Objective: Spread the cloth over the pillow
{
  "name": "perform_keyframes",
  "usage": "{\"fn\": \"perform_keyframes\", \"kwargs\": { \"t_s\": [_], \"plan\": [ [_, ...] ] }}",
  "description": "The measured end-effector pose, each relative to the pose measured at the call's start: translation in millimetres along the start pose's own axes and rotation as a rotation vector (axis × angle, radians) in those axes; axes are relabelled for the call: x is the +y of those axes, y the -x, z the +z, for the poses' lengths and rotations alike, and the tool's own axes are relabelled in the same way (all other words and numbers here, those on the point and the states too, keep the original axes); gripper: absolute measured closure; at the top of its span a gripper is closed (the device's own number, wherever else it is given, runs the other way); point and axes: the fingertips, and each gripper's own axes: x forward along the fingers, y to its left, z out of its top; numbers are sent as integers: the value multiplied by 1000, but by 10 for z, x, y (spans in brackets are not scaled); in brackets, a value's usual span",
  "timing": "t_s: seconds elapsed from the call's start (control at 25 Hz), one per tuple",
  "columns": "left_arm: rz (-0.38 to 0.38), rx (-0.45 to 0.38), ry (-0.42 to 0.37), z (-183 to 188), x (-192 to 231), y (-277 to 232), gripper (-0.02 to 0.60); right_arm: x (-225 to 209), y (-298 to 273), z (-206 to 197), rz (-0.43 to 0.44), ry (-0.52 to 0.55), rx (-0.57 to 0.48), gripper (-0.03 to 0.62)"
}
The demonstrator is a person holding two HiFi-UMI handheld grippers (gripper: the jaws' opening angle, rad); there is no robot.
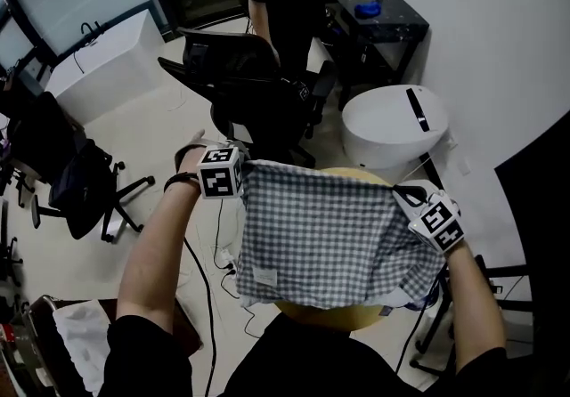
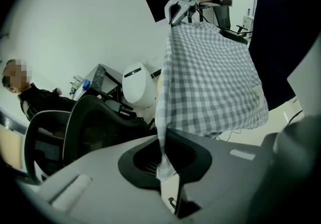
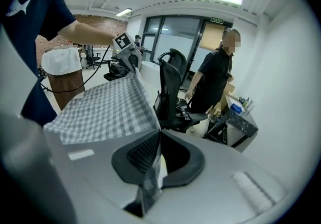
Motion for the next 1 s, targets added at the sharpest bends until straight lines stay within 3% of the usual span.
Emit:
{"fn": "perform_keyframes", "kwargs": {
  "t_s": [0.2,0.4,0.68,0.8,1.0],
  "plan": [
    [-31,36,4,-138,39,-383,580,-74,-260,-83,-28,-3,47,582],
    [-26,17,11,-206,-181,-666,580,13,-391,-190,-23,0,80,582],
    [144,-68,-67,-58,-431,-80,580,178,34,13,-43,19,-11,582],
    [178,-82,-123,12,-773,137,578,362,280,48,-47,42,-47,582],
    [72,-85,-143,76,-1682,21,568,822,503,-123,-33,129,-33,582]
  ]
}}
